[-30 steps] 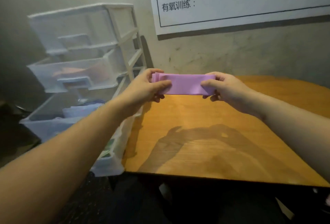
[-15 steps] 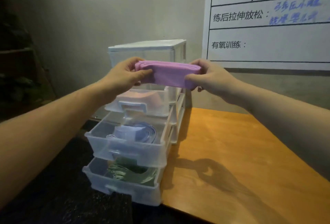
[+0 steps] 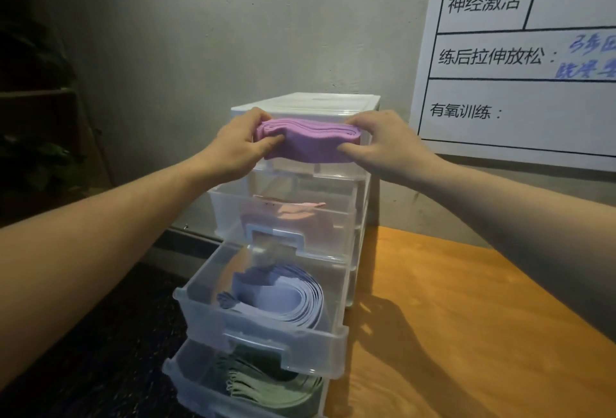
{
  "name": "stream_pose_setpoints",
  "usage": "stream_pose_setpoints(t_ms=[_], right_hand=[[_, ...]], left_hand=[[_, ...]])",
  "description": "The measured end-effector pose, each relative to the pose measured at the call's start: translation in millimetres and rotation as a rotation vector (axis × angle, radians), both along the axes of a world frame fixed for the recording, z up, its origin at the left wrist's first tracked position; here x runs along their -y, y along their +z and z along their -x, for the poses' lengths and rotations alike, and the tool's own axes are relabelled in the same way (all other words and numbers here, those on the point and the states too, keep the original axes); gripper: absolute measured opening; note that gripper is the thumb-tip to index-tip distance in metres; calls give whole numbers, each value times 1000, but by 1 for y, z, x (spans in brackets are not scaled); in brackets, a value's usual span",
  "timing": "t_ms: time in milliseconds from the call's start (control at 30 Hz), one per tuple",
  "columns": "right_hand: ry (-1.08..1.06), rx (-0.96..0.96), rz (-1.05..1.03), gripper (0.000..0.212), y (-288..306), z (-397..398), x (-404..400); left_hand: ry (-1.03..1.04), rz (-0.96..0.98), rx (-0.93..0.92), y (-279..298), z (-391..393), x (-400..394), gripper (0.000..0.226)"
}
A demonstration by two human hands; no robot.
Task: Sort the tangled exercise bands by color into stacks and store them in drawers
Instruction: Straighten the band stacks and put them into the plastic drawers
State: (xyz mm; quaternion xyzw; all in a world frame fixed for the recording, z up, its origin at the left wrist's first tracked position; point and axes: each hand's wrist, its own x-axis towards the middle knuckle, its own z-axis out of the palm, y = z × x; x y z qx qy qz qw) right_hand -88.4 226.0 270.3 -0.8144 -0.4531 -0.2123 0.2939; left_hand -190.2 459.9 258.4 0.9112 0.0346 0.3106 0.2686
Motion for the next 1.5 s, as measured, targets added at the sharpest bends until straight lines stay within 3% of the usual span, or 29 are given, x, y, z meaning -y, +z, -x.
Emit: stream_pose_setpoints(t_ms=[67, 200, 800, 900, 1067, 1167, 1367, 1500], right_hand=[[1, -13, -18, 34, 3, -2, -2], [40, -78, -16, 30, 11, -2, -1], [149, -280, -131, 21, 51, 21, -11], [105, -288, -5, 23, 56, 16, -17], [15, -176, 404, 18, 63, 11, -32], [37, -128, 572, 14, 66, 9, -44], [42, -46, 759, 10, 64, 4, -56], [61, -58, 823, 20, 64, 0, -61]], left_hand=[[-10, -8, -12, 2, -5, -2, 44], [-39, -19, -1, 11, -9, -5, 21], [-122, 60, -24, 56, 22, -13, 21], [-87, 13, -79, 64, 19, -26, 21], [-70, -97, -372, 68, 11, -33, 30], [-66, -252, -458, 71, 3, -33, 19], [-88, -359, -526, 73, -12, -36, 17], [-134, -359, -562, 72, -16, -36, 21]])
